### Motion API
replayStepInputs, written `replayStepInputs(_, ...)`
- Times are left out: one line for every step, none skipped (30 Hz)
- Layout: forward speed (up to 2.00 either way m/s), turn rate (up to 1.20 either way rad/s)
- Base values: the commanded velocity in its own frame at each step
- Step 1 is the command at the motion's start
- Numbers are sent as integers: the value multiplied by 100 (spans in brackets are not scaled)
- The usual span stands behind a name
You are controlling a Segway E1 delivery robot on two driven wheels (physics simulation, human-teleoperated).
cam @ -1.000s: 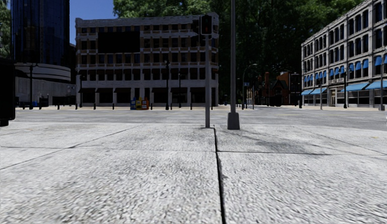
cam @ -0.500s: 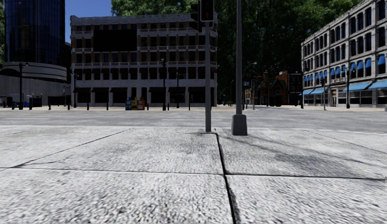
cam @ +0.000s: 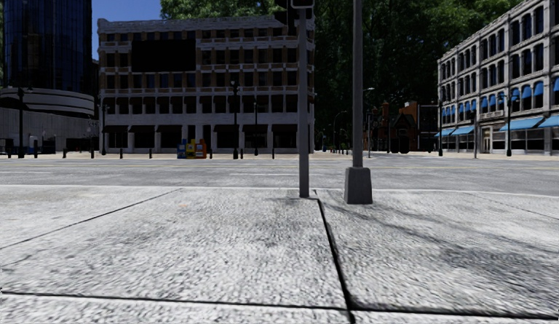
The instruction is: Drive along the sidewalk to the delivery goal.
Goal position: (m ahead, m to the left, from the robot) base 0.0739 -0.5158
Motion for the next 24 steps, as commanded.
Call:
replayStepInputs(100,-12)
replayStepInputs(94,-12)
replayStepInputs(85,-12)
replayStepInputs(57,-12)
replayStepInputs(0,-10)
replayStepInputs(0,0)
replayStepInputs(0,0)
replayStepInputs(0,0)
replayStepInputs(0,0)
replayStepInputs(0,0)
replayStepInputs(0,0)
replayStepInputs(0,0)
replayStepInputs(0,0)
replayStepInputs(0,0)
replayStepInputs(0,0)
replayStepInputs(0,0)
replayStepInputs(0,0)
replayStepInputs(0,0)
replayStepInputs(0,0)
replayStepInputs(0,0)
replayStepInputs(0,0)
replayStepInputs(0,0)
replayStepInputs(0,0)
replayStepInputs(0,0)
